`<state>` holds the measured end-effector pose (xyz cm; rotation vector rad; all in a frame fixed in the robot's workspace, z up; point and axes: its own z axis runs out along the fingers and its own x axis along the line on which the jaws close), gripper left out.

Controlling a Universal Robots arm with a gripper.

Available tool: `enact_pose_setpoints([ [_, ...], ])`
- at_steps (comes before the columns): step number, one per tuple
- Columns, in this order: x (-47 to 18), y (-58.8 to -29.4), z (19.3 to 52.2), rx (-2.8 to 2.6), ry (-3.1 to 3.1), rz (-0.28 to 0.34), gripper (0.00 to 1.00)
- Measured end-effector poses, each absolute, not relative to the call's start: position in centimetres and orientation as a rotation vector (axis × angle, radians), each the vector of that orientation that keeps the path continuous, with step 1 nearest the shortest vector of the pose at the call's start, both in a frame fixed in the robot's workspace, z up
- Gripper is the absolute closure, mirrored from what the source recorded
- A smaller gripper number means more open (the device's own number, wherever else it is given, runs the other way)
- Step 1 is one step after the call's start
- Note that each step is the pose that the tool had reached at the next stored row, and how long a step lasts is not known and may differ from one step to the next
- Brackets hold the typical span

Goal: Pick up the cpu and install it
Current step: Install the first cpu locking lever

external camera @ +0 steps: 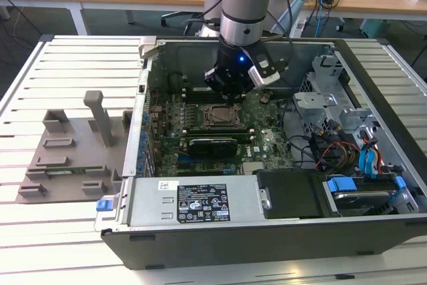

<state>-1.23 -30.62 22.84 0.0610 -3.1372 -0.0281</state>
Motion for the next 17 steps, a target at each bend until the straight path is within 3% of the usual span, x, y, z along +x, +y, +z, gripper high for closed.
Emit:
enact_pose_setpoints([
  [17,-1.2,-30.6,28.0,0.061,-3.137,-0.026,0.89],
])
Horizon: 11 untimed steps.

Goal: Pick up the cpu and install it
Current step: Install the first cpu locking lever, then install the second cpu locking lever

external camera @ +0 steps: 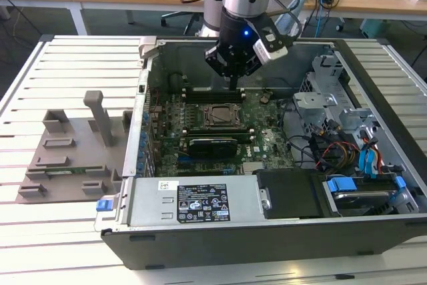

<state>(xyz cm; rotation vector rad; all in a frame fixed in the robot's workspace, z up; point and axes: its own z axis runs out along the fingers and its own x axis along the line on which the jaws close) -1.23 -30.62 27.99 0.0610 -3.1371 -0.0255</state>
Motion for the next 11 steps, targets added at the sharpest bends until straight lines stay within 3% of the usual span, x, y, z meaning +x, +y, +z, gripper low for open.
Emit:
enact_pose_setpoints([
  [11,-1.23,-30.62,29.26,0.061,-3.137,-0.026,0.89],
])
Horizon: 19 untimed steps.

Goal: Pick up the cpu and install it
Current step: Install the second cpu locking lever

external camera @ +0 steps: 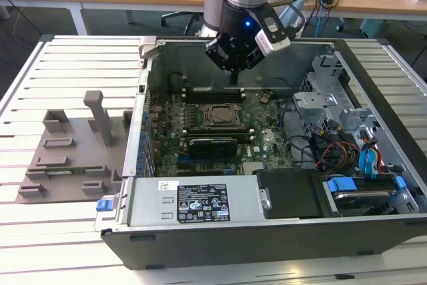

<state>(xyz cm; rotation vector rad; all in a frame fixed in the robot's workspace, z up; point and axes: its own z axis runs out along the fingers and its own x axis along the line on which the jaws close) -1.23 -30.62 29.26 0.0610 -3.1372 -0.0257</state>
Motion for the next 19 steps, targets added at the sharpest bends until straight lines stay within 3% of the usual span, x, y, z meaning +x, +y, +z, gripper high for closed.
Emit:
enact_pose_setpoints([
  [19,-1.3,-32.1,29.3,0.061,-3.137,-0.026,0.89],
])
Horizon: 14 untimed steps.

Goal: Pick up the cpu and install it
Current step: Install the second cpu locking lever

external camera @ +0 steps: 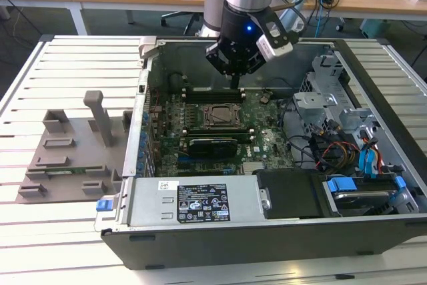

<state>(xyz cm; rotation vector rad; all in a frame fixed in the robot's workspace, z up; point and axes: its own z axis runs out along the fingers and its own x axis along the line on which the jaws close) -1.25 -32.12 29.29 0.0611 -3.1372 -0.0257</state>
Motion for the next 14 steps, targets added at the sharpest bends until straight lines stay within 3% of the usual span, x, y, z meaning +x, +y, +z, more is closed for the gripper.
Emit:
enact_pose_setpoints([
  [14,-1.3,-33.5,29.0,0.061,-3.137,-0.031,0.89],
])
